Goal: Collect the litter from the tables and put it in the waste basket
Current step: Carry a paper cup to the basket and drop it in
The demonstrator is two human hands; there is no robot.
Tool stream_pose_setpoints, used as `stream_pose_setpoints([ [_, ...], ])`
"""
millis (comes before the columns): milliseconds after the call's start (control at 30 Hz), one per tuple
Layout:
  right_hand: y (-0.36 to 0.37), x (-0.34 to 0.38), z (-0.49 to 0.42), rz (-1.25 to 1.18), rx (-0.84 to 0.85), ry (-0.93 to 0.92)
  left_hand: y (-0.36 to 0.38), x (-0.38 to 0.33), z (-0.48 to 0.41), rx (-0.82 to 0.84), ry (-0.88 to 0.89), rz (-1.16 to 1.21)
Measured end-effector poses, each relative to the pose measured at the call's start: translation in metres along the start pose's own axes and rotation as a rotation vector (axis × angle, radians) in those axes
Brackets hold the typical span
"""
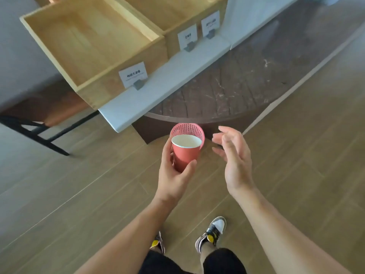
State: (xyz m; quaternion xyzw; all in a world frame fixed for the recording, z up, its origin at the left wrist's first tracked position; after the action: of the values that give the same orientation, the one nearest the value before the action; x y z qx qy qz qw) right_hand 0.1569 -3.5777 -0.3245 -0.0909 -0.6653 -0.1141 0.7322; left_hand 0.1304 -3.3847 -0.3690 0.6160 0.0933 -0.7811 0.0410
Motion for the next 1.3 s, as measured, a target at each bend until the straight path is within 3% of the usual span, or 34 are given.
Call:
stream_pose_setpoints([
  [267, 0.021, -0.143, -0.011, 0.000, -0.045, 0.079, -0.013, 0.113, -0.052, 0.044, -0.040, -0.001],
  [667, 0.053, -0.343, -0.075, -0.003, 0.035, 0.133, 0.002, 0.277, -0.147, -0.023, -0.025, -0.027],
  [967, 0.108, -0.445, -0.101, -0.045, 0.250, 0.328, 0.030, 0.357, -0.190, 0.071, -0.060, -0.028],
  [1300, 0.090, -0.496, -0.130, -0.070, -0.024, 0.559, 0.030, 0.380, -0.210, 0.164, -0.140, -0.170],
])
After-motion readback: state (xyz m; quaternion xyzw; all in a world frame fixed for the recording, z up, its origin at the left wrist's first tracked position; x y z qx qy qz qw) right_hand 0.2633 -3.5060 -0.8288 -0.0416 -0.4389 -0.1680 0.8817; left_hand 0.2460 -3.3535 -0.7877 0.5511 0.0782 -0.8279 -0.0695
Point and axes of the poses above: each hand's wrist, its own z-axis away from the middle knuckle, its own y-axis out of the palm, x = y × z, the point moved 10 cm from there along -z, towards the middle knuckle, and after that the axes turned 3 degrees about -x, right-handed, at the moved point
